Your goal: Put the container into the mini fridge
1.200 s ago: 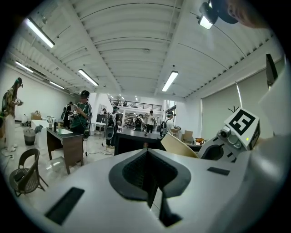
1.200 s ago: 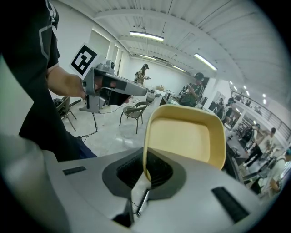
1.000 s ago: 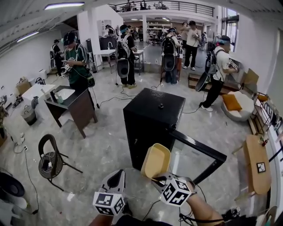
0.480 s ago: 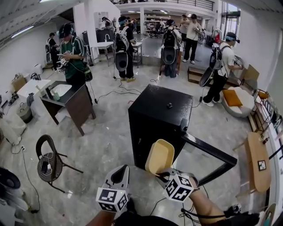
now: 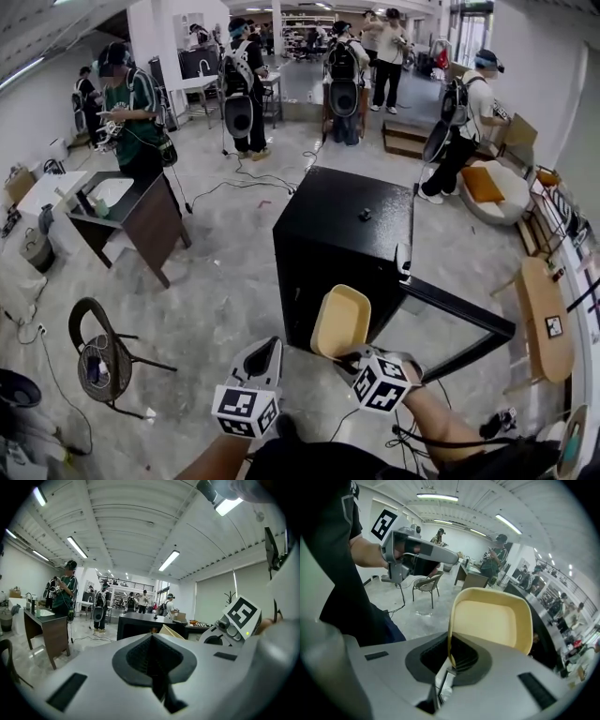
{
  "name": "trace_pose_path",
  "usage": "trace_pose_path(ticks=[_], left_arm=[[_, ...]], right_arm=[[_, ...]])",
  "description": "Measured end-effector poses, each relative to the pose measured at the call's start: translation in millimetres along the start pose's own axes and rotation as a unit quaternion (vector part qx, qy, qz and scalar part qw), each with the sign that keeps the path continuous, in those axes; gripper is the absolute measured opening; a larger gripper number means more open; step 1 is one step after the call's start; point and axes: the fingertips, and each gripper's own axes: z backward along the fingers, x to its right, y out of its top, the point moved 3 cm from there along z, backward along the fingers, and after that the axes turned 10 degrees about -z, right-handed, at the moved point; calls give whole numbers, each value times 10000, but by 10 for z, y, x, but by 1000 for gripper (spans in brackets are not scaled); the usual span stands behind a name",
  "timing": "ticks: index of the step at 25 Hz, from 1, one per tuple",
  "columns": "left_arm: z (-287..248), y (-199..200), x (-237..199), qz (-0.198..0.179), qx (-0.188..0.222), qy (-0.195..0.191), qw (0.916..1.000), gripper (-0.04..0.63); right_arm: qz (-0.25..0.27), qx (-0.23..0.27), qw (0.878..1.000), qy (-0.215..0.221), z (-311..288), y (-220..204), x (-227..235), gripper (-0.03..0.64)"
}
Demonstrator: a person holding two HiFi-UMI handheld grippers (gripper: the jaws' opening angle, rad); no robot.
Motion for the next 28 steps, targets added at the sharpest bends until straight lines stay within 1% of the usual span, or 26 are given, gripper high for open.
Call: trace_pose_path(ticks=[4,7,9,12,17,20,23,26,28], left_arm=[[-122,-31,-134,-66,-38,-273,9996,7],[-185,-73,-236,-65,-50,-442,9990,7],[-205,-94,-316,-43,-53,-527,9986,6],[-222,-125,-443,3,-77,-571,9983,6],[-228,-206,-567,101,-175,-620,9979,6],[-305,-196,-589,117,-176,-706,9973,6],[-429,-176,-626,159,-179,-709,9972,6],[-511,-190,-600,94,-188,-735,9971,6],[-545,-192,-606,42,-170,-768,9969,6]], right_arm=[[-66,-38,10000,-23,-135,113,31,19],[-143,-161,9997,-69,-262,146,67,18],[-228,-244,9994,-25,-360,161,59,18],[-336,-389,9986,81,-510,158,36,18],[-336,-626,9975,12,-739,87,65,19],[-391,-687,9969,-60,-835,57,188,18],[-388,-679,9968,-139,-966,51,348,19],[-289,-825,9962,17,-1119,-44,447,20],[-281,-817,9961,153,-1222,-61,498,18]])
